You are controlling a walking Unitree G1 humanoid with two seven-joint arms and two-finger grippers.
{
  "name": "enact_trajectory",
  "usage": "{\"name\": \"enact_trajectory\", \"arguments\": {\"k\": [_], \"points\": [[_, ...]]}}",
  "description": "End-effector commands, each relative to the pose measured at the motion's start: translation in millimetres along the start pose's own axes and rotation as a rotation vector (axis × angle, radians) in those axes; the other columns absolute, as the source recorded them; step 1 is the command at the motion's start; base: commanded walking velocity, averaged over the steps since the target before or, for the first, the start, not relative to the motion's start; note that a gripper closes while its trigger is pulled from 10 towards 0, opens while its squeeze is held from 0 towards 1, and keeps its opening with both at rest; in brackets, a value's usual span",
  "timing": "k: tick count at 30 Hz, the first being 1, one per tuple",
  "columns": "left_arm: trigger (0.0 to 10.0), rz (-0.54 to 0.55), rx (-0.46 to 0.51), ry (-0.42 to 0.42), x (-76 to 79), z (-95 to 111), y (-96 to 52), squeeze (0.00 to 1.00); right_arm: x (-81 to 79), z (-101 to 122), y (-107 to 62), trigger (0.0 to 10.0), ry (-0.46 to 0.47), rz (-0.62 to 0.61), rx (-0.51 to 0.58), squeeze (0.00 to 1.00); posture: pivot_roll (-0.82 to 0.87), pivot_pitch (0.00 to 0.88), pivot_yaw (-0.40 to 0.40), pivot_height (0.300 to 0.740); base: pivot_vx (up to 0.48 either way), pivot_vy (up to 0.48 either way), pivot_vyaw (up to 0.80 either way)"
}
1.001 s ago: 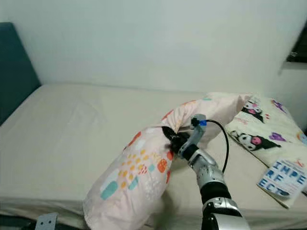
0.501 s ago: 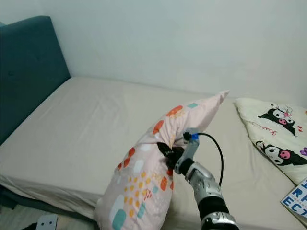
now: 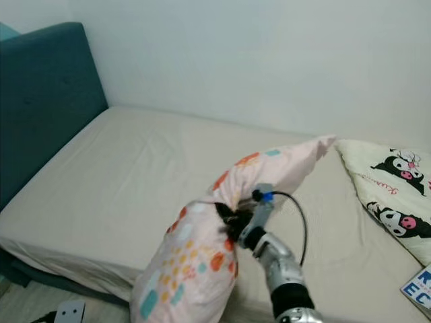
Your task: Clean up the room
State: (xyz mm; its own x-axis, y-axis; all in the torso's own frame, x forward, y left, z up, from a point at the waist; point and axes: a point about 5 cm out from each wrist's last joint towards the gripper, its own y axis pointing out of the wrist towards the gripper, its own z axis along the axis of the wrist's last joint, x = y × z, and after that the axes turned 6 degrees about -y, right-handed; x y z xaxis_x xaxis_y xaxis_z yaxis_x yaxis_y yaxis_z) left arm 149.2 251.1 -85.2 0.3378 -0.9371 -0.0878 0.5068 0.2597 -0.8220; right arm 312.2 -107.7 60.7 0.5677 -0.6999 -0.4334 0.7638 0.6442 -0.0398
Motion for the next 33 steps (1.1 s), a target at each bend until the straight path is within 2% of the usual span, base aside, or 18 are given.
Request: {"name": "enact_trajectory", "arguments": {"k": [1,27,33], "points": [[10.0,0.007,-0.027,-0.004,-0.2,-7.2,-1.0,0.00,0.0,7.9,0.1,10.0,-0.025,0.012,0.027,0.00,0.09,0.000,-0.088,0.740,0.000,0.000,0.80],[10.0,0.006,-0.035,-0.003,1.5,-9.1,-1.2,0.00,-4.8,10.9,1.0,10.0,-0.031,0.033,0.035,0.00,0.09,0.000,-0.086,0.740,0.000,0.000,0.80],[10.0,0.004,-0.033,-0.001,2.7,-8.3,-1.0,0.00,-1.8,14.4,0.4,10.0,-0.030,0.009,0.049,0.00,0.08,0.000,-0.085,0.740,0.000,0.000,0.80]]}}
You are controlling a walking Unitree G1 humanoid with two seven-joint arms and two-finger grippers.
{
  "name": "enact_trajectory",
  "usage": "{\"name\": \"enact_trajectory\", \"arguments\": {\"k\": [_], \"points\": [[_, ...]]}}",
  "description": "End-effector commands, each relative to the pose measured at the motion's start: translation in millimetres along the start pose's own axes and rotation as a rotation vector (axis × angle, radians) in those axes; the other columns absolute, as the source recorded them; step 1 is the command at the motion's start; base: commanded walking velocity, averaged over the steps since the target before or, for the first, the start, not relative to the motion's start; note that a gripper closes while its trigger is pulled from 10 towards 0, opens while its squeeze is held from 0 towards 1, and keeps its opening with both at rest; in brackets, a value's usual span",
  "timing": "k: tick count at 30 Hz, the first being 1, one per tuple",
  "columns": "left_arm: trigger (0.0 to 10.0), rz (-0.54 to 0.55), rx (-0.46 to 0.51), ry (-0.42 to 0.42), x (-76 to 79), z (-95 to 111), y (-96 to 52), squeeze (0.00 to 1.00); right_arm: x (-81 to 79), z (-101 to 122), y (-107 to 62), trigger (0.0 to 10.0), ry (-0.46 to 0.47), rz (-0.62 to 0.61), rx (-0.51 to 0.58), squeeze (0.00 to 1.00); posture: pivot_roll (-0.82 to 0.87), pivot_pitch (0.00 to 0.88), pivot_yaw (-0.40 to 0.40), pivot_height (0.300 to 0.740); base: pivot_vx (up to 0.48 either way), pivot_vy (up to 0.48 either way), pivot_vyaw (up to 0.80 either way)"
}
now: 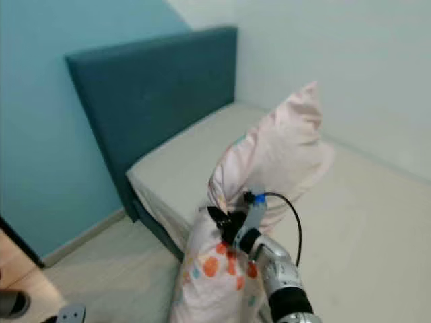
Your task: Clean up the room
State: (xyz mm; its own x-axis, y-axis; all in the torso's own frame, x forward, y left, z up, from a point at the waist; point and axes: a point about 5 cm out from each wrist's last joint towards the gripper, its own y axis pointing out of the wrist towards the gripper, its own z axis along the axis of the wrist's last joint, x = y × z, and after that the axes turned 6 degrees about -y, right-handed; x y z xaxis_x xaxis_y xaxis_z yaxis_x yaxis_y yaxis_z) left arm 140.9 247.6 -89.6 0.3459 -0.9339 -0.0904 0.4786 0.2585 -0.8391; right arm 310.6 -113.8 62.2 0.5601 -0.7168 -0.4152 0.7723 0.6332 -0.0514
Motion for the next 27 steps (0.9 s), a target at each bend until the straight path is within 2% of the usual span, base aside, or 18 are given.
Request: {"name": "enact_trajectory", "arguments": {"k": [1,8,16,24,27], "points": [[10.0,-0.004,-0.001,0.006,2.0,2,0.5,0.00,-3.6,12,5.4,10.0,-0.011,0.021,0.056,0.00,0.08,0.000,-0.085,0.740,0.000,0.000,0.80],[10.0,-0.019,0.001,0.022,5.2,2,0.5,0.00,7.5,18,1.7,10.0,-0.006,-0.056,0.080,0.00,0.08,0.000,-0.085,0.740,0.000,0.000,0.80],[10.0,-0.058,0.004,0.043,15.7,1,0.5,0.00,32.4,34,-9.9,10.0,0.050,-0.224,0.172,0.00,0.06,0.000,-0.092,0.740,0.000,0.000,0.80],[10.0,-0.064,0.008,0.047,18.4,3,0.7,0.00,41.1,39,-14.5,10.0,0.081,-0.290,0.217,0.00,0.06,0.000,-0.089,0.740,0.000,0.000,0.79],[10.0,-0.071,0.013,0.058,21.0,5,1.0,0.00,55.3,49,-22.6,10.0,0.081,-0.421,0.274,0.00,0.05,0.000,-0.086,0.740,0.000,0.000,0.26]]}}
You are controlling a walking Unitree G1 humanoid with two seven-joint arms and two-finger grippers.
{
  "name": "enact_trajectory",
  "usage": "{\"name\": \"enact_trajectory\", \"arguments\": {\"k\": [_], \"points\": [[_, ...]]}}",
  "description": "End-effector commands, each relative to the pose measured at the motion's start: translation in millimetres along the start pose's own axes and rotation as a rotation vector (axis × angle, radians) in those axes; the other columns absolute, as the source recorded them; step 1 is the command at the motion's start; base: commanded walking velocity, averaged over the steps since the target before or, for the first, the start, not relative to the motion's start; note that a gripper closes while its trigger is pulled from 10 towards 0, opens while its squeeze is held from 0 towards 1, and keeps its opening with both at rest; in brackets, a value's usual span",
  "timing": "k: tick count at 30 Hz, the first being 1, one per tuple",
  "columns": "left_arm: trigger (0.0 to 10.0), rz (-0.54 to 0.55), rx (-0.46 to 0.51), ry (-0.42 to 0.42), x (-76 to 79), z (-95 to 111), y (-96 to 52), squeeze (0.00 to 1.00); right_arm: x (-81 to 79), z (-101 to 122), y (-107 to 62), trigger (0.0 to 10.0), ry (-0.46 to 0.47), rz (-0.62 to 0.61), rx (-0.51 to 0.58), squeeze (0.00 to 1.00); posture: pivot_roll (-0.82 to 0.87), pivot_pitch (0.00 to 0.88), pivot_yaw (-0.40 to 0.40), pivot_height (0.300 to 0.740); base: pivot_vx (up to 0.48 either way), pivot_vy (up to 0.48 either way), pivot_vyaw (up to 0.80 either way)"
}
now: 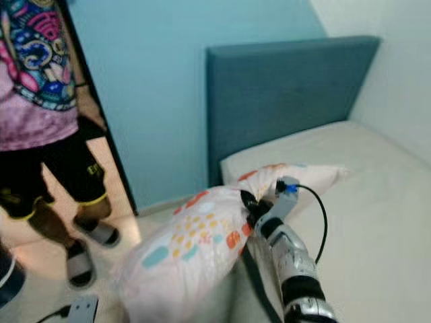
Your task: Clean up the room
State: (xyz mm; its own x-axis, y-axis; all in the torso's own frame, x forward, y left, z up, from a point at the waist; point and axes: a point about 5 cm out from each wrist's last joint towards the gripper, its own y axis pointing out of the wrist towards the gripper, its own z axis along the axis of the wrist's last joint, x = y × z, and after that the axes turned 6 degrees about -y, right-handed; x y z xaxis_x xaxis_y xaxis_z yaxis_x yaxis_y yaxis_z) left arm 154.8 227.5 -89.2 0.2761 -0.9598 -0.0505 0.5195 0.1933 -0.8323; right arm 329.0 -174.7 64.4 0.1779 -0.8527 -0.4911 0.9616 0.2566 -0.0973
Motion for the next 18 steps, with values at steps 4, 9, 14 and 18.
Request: {"name": "enact_trajectory", "arguments": {"k": [4,9,14,18], "points": [[10.0,-0.007,-0.011,0.030,-1.1,-3,-0.4,0.00,6.3,28,3.6,10.0,-0.037,-0.087,0.147,0.00,0.05,0.000,-0.085,0.740,0.000,0.000,0.00],[10.0,-0.016,-0.012,0.025,-0.2,-3,-0.5,0.00,12.1,33,2.4,10.0,-0.062,-0.132,0.163,0.00,0.05,0.000,-0.085,0.740,0.000,0.000,0.00],[10.0,-0.027,-0.020,0.021,2.2,-5,-0.8,0.00,16.3,47,2.7,10.0,-0.084,-0.152,0.207,0.00,0.05,0.000,-0.086,0.740,0.000,0.000,0.00],[10.0,-0.033,-0.018,0.010,4.9,-6,-0.9,0.00,20.1,56,2.2,10.0,-0.089,-0.167,0.233,0.00,0.05,0.000,-0.094,0.740,0.000,0.000,0.00]]}}
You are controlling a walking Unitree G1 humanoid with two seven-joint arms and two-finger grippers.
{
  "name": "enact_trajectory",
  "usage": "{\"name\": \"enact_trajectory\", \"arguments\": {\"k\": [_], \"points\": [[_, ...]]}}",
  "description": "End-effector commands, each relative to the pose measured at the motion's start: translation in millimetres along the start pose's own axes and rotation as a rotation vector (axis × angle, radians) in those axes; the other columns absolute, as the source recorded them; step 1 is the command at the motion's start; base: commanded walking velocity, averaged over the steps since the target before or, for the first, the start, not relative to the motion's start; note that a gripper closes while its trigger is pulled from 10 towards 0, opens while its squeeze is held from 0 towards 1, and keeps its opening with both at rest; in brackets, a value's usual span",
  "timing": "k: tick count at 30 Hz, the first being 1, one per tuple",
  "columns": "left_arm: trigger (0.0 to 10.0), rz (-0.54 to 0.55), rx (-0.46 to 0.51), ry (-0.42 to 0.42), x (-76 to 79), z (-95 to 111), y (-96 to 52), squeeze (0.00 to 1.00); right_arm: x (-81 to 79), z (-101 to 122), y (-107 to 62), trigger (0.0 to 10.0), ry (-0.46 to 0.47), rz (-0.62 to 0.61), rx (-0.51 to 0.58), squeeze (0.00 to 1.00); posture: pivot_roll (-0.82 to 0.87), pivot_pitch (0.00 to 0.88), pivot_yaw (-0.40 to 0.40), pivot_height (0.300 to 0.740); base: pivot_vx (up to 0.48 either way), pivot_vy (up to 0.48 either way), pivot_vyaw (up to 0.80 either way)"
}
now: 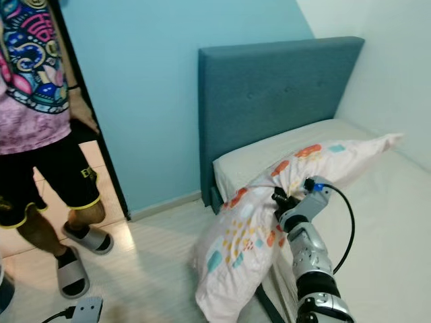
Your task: Clean up the room
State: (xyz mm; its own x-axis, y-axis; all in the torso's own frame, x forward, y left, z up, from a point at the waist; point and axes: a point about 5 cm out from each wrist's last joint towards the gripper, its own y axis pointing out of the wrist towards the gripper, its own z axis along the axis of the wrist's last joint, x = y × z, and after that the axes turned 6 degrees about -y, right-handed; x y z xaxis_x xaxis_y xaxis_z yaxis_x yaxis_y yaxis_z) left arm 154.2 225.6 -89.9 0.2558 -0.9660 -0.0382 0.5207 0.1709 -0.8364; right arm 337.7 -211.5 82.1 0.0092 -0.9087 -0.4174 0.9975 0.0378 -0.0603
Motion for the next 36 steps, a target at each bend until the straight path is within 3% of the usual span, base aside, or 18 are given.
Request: {"name": "enact_trajectory", "arguments": {"k": [1,6,18,26,36], "points": [[10.0,-0.011,-0.012,-0.001,3.2,-5,-0.6,0.00,-3.8,22,7.2,10.0,-0.013,0.011,0.100,0.00,0.05,0.000,-0.094,0.740,0.000,0.000,0.00],[10.0,-0.021,-0.012,-0.016,4.9,-4,-0.4,0.00,-5.6,22,6.8,10.0,-0.074,0.035,0.091,0.00,0.05,0.000,-0.098,0.740,0.000,-0.154,0.15],[10.0,-0.015,-0.006,0.011,3.5,-1,0.2,0.00,-8.0,20,6.9,10.0,-0.048,0.028,0.102,0.00,0.05,0.000,-0.087,0.740,0.000,-0.440,0.69],[10.0,0.024,0.007,-0.017,-1.7,5,0.8,0.00,-6.1,22,7.7,10.0,-0.045,0.010,0.105,0.00,0.05,0.000,-0.090,0.740,0.000,0.000,0.00],[10.0,-0.005,0.023,-0.029,4.6,7,1.3,0.00,-13.7,16,7.8,10.0,-0.056,0.046,0.087,0.00,0.05,0.000,-0.090,0.740,0.000,0.000,0.00]]}}
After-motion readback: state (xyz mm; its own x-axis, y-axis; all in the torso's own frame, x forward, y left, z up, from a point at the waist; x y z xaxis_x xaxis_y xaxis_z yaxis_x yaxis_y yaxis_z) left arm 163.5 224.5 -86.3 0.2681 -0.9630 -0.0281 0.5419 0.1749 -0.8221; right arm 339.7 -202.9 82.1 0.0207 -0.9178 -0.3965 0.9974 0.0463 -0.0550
